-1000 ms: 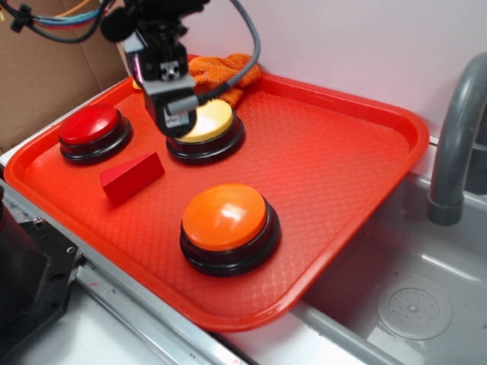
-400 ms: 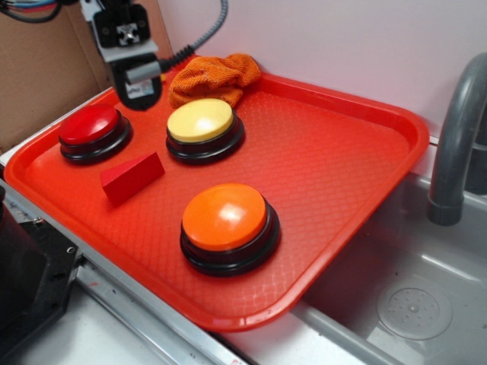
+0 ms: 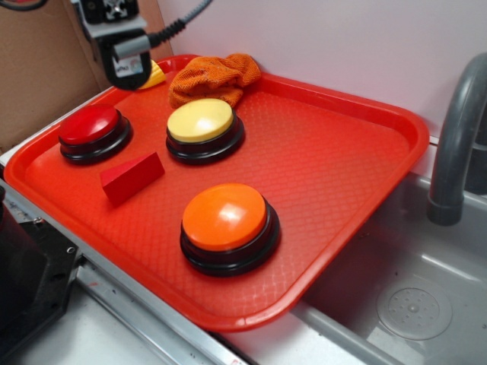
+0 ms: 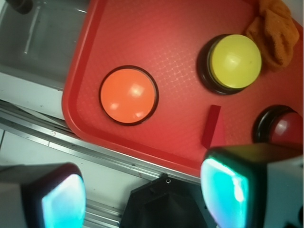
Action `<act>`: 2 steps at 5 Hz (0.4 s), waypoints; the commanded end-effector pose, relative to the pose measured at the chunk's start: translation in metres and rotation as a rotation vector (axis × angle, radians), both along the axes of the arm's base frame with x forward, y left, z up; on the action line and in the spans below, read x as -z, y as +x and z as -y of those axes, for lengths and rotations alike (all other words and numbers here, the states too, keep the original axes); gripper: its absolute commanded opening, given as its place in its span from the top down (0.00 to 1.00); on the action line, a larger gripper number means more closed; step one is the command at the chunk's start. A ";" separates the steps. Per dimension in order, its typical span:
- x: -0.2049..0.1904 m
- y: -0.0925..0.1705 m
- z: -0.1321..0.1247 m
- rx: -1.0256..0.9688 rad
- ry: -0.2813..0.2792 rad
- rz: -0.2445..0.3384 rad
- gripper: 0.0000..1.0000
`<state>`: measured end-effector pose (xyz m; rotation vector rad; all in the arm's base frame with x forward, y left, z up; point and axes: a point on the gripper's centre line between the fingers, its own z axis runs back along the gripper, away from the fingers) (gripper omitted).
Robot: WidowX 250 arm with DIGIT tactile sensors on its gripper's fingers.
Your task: Push the orange button.
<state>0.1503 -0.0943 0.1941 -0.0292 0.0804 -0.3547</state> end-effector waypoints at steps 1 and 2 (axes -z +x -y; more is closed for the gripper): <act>-0.024 -0.002 0.002 -0.022 -0.029 0.044 0.00; -0.027 -0.002 0.003 -0.017 -0.023 0.040 0.00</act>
